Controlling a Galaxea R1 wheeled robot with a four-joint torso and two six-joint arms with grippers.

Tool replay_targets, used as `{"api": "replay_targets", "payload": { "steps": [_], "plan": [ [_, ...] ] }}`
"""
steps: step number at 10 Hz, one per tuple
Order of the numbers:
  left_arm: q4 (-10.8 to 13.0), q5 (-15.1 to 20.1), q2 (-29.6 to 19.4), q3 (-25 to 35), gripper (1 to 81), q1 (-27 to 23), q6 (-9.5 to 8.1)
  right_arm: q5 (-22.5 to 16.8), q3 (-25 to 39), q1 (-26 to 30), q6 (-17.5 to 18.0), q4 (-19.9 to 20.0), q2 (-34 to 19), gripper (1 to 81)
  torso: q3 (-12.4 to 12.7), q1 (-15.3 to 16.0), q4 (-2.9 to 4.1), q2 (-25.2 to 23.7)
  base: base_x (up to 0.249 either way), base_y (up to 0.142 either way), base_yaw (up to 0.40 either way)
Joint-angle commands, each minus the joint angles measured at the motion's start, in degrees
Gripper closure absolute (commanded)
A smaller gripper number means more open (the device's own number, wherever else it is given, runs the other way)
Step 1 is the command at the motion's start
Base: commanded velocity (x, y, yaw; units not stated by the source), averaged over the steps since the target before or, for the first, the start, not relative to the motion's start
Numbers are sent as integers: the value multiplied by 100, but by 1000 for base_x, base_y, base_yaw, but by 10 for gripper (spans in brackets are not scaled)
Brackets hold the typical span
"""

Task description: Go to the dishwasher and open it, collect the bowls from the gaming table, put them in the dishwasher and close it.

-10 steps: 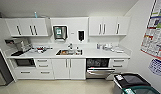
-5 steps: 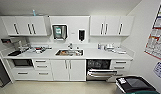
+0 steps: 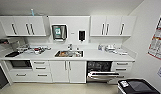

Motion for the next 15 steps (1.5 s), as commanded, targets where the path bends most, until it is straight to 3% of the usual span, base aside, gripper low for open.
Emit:
{"api": "replay_targets", "payload": {
  "steps": [1, 15],
  "plan": [
    [25, 298, -41, -15, 811, -262, 10, -264, 25, 226, -6, 1, -67, 811, 0, 0, 0, 0, 126, 0, 0],
    [17, 289, -164, -15, 811, -210, 10, -273, -194, 287, 20, 10, -181, 811, 0, 0, 0, 0, 126, 0, 0]
  ]
}}
